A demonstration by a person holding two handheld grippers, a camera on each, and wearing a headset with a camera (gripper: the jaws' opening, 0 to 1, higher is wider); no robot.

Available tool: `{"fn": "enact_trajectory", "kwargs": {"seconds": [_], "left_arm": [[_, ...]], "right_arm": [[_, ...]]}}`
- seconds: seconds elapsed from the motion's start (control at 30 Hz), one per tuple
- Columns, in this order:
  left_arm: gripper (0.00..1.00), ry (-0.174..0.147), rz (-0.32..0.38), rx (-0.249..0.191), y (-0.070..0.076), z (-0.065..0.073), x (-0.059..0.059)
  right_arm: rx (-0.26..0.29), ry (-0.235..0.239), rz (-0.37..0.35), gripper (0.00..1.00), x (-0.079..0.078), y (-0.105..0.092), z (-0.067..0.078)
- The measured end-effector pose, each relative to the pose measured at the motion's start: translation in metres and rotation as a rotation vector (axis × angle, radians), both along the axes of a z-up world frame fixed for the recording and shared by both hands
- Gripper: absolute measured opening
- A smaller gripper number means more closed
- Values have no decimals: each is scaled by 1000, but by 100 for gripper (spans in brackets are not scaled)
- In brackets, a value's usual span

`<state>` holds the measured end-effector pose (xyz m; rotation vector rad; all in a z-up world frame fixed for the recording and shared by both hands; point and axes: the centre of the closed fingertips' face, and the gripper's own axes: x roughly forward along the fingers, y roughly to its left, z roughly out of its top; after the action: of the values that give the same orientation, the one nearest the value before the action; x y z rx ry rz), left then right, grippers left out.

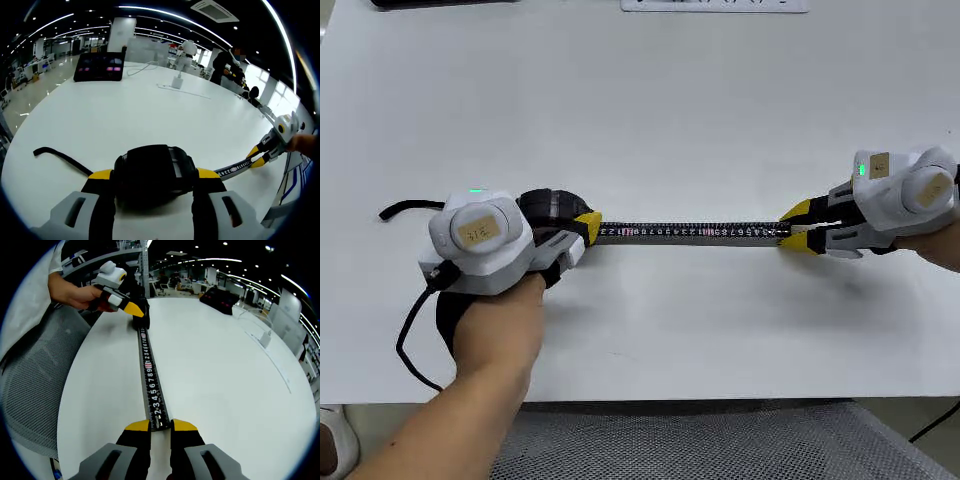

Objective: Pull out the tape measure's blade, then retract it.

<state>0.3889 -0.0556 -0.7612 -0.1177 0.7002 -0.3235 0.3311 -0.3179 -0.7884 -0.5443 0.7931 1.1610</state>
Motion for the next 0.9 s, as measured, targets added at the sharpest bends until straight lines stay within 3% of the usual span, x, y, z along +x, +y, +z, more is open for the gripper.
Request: {"fn": "enact_trajectory", "kwargs": {"seconds": [0.9], "left_arm": [[57,7,4,-26,0,1,-1]], "right_arm": [[61,4,12,11,4,40,0]]}}
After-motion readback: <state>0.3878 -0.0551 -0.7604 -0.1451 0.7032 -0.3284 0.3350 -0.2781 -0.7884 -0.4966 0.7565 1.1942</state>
